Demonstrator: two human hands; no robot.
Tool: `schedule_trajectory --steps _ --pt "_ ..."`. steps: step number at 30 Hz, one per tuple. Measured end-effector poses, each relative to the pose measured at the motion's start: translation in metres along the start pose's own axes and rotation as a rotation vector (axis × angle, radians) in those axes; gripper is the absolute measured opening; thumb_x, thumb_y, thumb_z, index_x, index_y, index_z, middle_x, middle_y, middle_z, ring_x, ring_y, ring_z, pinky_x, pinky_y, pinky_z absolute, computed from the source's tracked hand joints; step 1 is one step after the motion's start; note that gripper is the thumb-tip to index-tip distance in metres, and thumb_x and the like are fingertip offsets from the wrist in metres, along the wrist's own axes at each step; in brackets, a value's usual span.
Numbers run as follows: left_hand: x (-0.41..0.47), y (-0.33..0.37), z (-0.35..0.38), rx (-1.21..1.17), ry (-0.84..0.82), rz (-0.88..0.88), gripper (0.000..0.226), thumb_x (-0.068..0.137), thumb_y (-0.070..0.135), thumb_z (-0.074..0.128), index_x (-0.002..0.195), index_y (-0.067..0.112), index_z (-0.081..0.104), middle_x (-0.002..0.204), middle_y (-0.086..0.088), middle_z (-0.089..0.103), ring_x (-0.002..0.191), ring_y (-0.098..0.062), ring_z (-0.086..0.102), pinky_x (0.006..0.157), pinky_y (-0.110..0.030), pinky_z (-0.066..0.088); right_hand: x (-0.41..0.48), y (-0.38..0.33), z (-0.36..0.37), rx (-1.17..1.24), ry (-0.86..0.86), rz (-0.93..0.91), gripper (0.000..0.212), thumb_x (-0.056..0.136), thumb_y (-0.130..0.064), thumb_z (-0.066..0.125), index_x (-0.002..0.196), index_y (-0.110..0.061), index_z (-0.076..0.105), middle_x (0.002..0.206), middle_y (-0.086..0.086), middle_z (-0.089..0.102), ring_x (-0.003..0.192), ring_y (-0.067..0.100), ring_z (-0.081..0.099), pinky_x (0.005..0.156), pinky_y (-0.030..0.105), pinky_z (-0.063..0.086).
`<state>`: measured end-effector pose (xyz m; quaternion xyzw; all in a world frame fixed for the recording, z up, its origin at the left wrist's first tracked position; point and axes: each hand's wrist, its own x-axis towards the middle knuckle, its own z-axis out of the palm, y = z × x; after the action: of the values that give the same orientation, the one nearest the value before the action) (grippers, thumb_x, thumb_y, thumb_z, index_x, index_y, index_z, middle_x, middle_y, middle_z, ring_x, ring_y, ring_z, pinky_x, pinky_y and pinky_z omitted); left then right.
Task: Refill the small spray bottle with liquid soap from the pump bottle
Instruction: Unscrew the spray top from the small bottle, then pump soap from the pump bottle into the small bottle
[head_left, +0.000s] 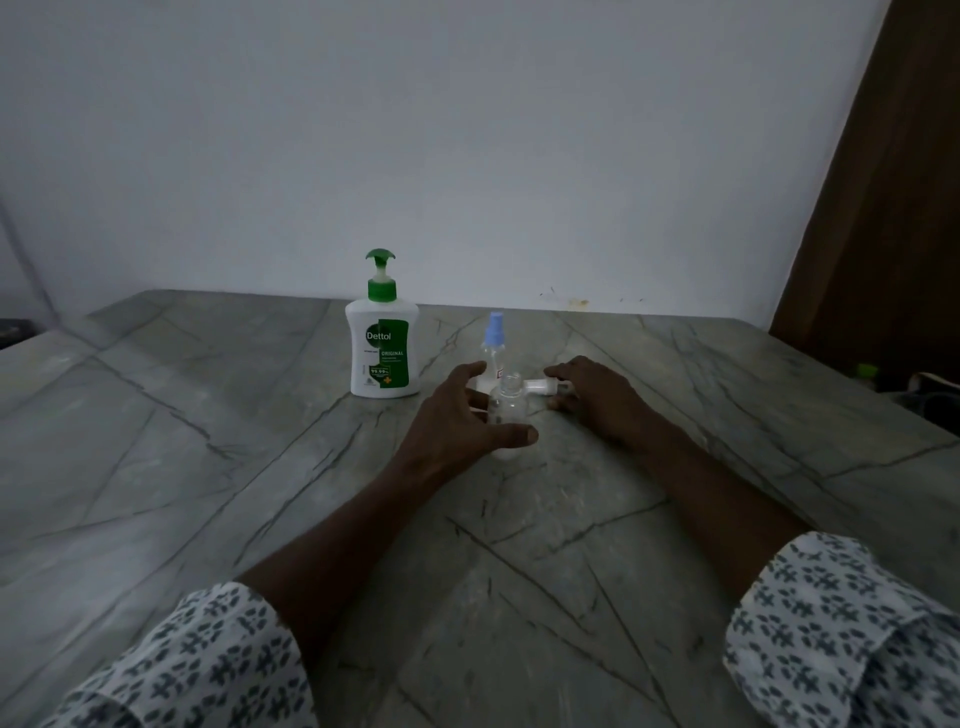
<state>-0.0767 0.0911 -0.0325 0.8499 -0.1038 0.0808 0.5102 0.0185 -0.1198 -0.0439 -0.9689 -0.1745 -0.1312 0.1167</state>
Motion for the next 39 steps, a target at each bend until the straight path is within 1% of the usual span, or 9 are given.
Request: schedule_trajectory --steps 3,8,11,13,16,19,26,32,39 --pt "-0.001 0.001 0.0 -0.025 0.003 0.007 0.105 0.067 0.04 0.089 0.152 0.02 0.031 0.139 -0.011 0.056 0.109 -0.017 0.06 0.093 -0.032 0.051 0.003 -0.004 0.001 -0.009 -0.005 0.022 0.034 0.093 -0.032 0.055 0.126 -0.022 0.056 0.119 0.007 0.057 0.107 0.025 0.055 0.09 0.04 0.043" --pt "0.001 0.001 -0.001 -0.043 -0.031 -0.008 0.106 0.068 0.036 0.088 0.154 0.018 0.028 0.142 -0.011 0.054 0.114 -0.02 0.059 0.096 -0.035 0.051 0.002 -0.009 -0.001 -0.065 0.048 -0.04 0.028 0.092 -0.034 0.056 0.114 -0.02 0.063 0.109 0.006 0.061 0.1 0.024 0.057 0.083 0.039 0.043" --pt "0.0 0.004 -0.003 -0.089 0.028 0.015 0.092 0.076 0.039 0.083 0.151 0.018 0.034 0.134 -0.008 0.06 0.106 -0.015 0.062 0.088 -0.028 0.05 0.001 -0.016 0.0 -0.077 0.033 -0.084 0.028 0.091 -0.034 0.056 0.116 -0.022 0.063 0.111 0.006 0.062 0.103 0.024 0.057 0.087 0.04 0.044" --pt "-0.002 0.006 -0.007 -0.176 0.109 0.034 0.086 0.077 0.048 0.073 0.149 0.017 0.038 0.127 -0.009 0.065 0.105 -0.016 0.065 0.094 -0.034 0.051 0.001 -0.02 0.002 -0.09 0.033 -0.089 0.029 0.091 -0.034 0.056 0.118 -0.023 0.062 0.114 0.006 0.062 0.105 0.024 0.057 0.091 0.041 0.043" --pt "-0.005 0.009 -0.012 -0.31 0.176 0.063 0.089 0.07 0.056 0.059 0.147 0.016 0.041 0.118 -0.012 0.068 0.104 -0.022 0.067 0.099 -0.04 0.05 0.002 -0.02 0.003 -0.086 0.037 -0.09 0.038 0.09 -0.036 0.057 0.127 -0.024 0.056 0.121 0.004 0.06 0.11 0.023 0.056 0.094 0.041 0.042" --pt "-0.006 0.008 -0.013 -0.382 0.223 0.073 0.074 0.078 0.045 0.051 0.144 0.013 0.044 0.112 -0.013 0.07 0.102 -0.026 0.068 0.1 -0.042 0.05 0.002 -0.018 0.003 -0.059 0.029 -0.098 0.048 0.089 -0.039 0.06 0.133 -0.022 0.051 0.125 0.003 0.059 0.113 0.022 0.055 0.095 0.039 0.042" --pt "-0.006 0.01 -0.012 -0.384 0.28 0.1 0.061 0.087 0.046 0.044 0.136 0.01 0.053 0.101 -0.015 0.071 0.095 -0.03 0.069 0.089 -0.039 0.055 0.001 -0.011 0.003 0.009 0.045 -0.086 0.06 0.085 -0.045 0.064 0.137 -0.019 0.048 0.128 0.002 0.057 0.112 0.021 0.055 0.093 0.039 0.045" --pt "-0.008 0.012 -0.013 -0.38 0.31 0.107 0.03 0.089 0.051 0.042 0.103 0.031 0.06 0.096 -0.014 0.072 0.091 -0.03 0.069 0.093 -0.051 0.054 -0.001 -0.01 0.001 0.101 0.018 -0.052 0.072 0.077 -0.05 0.071 0.138 -0.02 0.045 0.132 0.003 0.054 0.115 0.022 0.054 0.096 0.042 0.045" --pt "-0.007 0.013 -0.013 -0.368 0.387 0.143 0.031 0.092 0.053 0.041 0.093 0.03 0.061 0.091 -0.015 0.072 0.087 -0.031 0.07 0.087 -0.049 0.056 -0.006 -0.008 -0.005 0.176 0.011 -0.05 0.082 0.07 -0.05 0.077 0.139 -0.018 0.045 0.135 0.004 0.053 0.12 0.021 0.051 0.1 0.042 0.044"
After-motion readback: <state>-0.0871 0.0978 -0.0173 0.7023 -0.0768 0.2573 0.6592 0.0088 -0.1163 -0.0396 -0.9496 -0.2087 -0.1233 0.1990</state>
